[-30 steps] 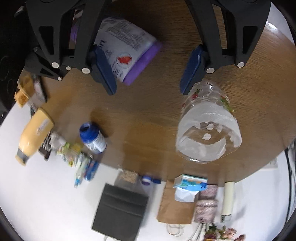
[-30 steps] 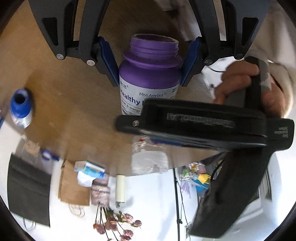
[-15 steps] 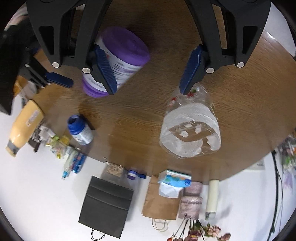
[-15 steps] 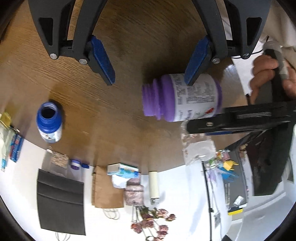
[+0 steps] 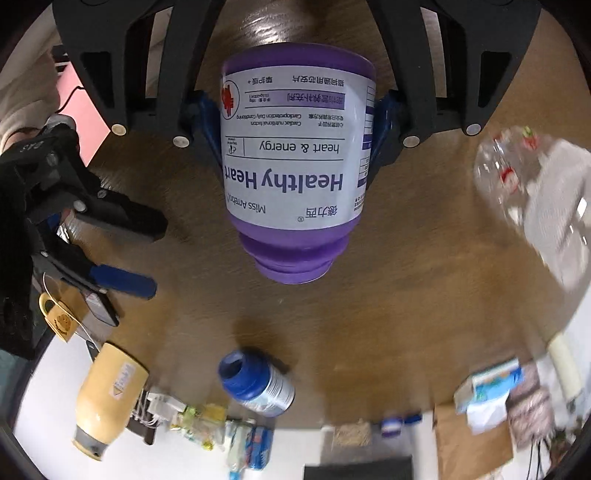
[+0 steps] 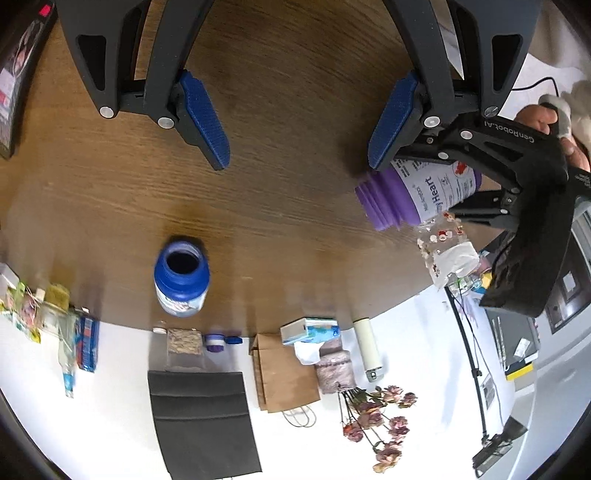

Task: Flip cup upright
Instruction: 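Lift the purple bottle with the right gripper toward the left gripper, then rotate the right gripper to turn the purple bottle cap-up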

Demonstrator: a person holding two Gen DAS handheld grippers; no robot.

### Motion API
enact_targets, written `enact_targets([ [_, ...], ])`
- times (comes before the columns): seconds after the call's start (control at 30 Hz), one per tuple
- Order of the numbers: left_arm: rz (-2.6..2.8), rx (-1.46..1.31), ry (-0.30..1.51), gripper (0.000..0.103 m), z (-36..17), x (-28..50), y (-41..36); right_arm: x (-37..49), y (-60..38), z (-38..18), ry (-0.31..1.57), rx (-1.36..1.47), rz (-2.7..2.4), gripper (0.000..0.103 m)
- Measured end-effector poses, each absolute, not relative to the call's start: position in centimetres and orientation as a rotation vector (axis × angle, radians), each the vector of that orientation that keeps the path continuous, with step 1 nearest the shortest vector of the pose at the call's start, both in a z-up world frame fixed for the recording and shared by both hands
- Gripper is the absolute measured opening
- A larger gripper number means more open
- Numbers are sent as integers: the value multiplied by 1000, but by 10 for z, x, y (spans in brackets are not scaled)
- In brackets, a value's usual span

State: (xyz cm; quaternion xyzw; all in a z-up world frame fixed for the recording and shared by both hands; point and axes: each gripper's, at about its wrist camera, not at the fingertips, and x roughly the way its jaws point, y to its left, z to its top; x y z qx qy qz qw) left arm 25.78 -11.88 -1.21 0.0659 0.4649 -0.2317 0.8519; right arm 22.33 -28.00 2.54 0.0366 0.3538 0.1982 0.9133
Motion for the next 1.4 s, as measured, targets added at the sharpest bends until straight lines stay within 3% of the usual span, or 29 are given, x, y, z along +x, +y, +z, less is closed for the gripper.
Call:
enact_targets([
  [0.23,-440,48,732,60,51,270,-105,249,-294,41,700,139,388,82],
  [0.43,-397,-11,380,60,121,297,-87,313,-299,120,560,317,581,82],
  [0.6,-377,39,244,60,142,312,-83,374,-272,167,569,498,865,82],
  [0.77,-403,32,249,60,146,335,-68,432,-237,169,670,619,1009,79],
  [0.8,-396,29,251,60,146,340,-66,441,-231,168,688,639,1032,67],
  [1.03,-458,-53,343,63,136,366,-42,453,-211,176,631,488,958,67],
  [1.1,-467,-71,364,70,126,371,-39,443,-202,182,570,330,858,67],
  [1.23,-534,-158,466,73,92,377,-34,420,-179,170,486,36,645,67],
  [1.4,-489,-146,424,75,95,358,-43,422,-185,148,528,105,634,67],
])
